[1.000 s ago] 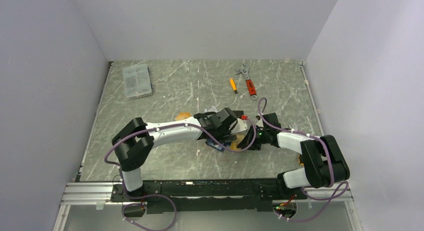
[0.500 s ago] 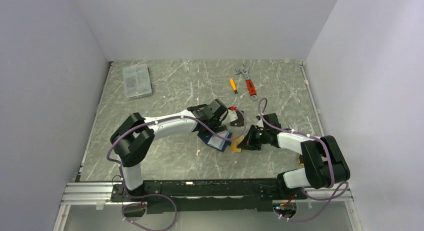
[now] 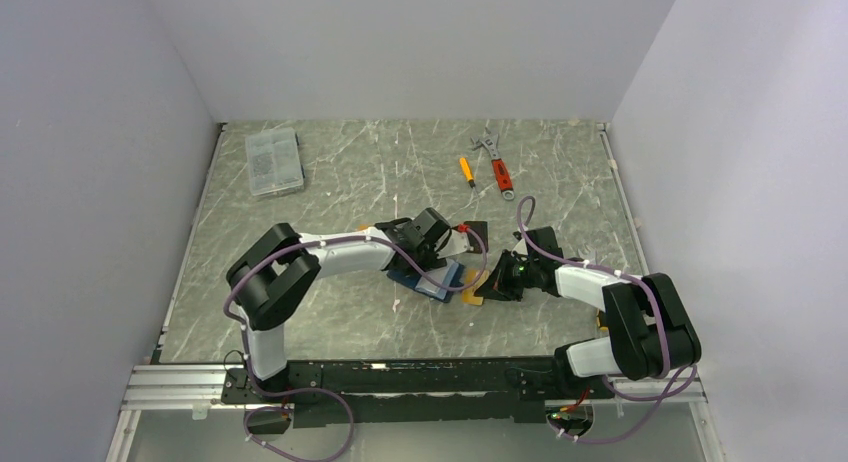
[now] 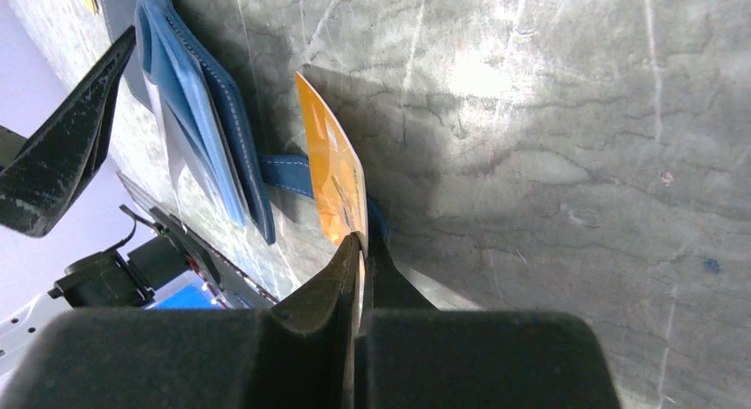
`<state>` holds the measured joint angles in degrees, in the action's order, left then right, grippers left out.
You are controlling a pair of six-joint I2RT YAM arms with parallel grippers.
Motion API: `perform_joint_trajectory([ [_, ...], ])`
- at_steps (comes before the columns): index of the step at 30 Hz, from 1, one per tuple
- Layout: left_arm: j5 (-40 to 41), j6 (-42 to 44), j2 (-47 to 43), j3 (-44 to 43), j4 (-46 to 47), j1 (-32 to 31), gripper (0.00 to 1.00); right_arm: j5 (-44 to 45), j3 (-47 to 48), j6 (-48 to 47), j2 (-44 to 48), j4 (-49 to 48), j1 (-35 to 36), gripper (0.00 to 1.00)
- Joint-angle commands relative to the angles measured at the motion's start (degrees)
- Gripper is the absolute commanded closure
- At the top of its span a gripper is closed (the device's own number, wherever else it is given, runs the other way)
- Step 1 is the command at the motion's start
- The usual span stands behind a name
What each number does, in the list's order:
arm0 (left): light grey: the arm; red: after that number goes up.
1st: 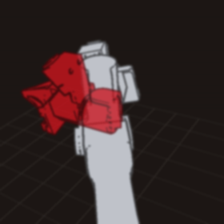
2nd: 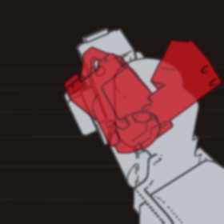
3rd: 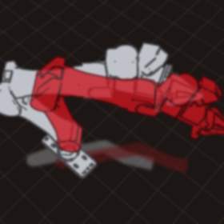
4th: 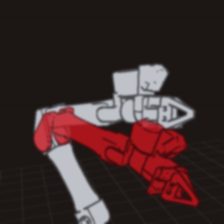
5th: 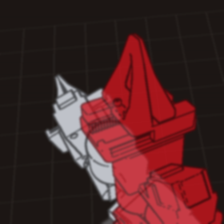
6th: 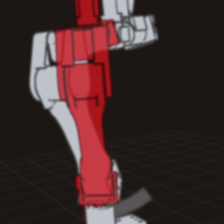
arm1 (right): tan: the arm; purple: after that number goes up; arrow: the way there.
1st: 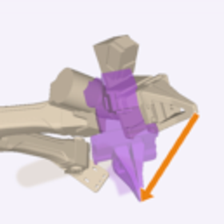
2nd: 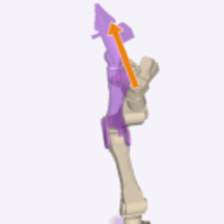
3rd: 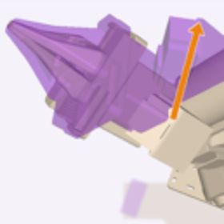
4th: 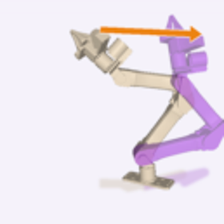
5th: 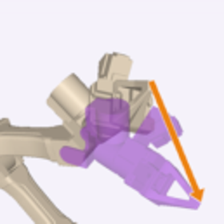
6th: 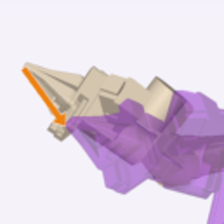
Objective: Put the credit cards into the card holder
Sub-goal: Open the card holder at the center of the board.
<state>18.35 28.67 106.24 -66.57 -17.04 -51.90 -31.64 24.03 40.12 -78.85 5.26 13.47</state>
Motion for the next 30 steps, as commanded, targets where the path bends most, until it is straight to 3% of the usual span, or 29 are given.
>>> perform_joint_trajectory([
  [1,-11.3,-3.0,-4.9,0.4,-4.2,0.9,0.30,12.2,-2.3,-2.7,-0.9,5.8,-0.7,1.00],
  [7,-30.4,-11.0,-9.7,-4.4,-10.2,3.9,0.31,12.1,-2.3,-2.7,-0.9,5.7,-0.7,1.00],
  [11,-38.9,-14.0,-7.6,-8.1,-12.5,3.8,0.30,12.1,-2.3,-2.8,-1.1,5.7,-0.7,1.00],
  [17,-40.1,-14.3,-3.3,-8.6,-12.1,2.9,0.30,12.3,-2.4,-2.8,-0.8,5.7,-0.7,1.00],
  [26,-32.7,-13.6,1.6,-11.9,-13.1,0.0,0.31,12.5,-2.4,-2.6,-0.7,5.7,-0.8,1.00],
  [30,-33.9,-14.6,1.9,-12.5,-13.4,-0.2,0.31,12.7,-2.6,-2.6,-0.3,5.6,-0.7,1.00],
])
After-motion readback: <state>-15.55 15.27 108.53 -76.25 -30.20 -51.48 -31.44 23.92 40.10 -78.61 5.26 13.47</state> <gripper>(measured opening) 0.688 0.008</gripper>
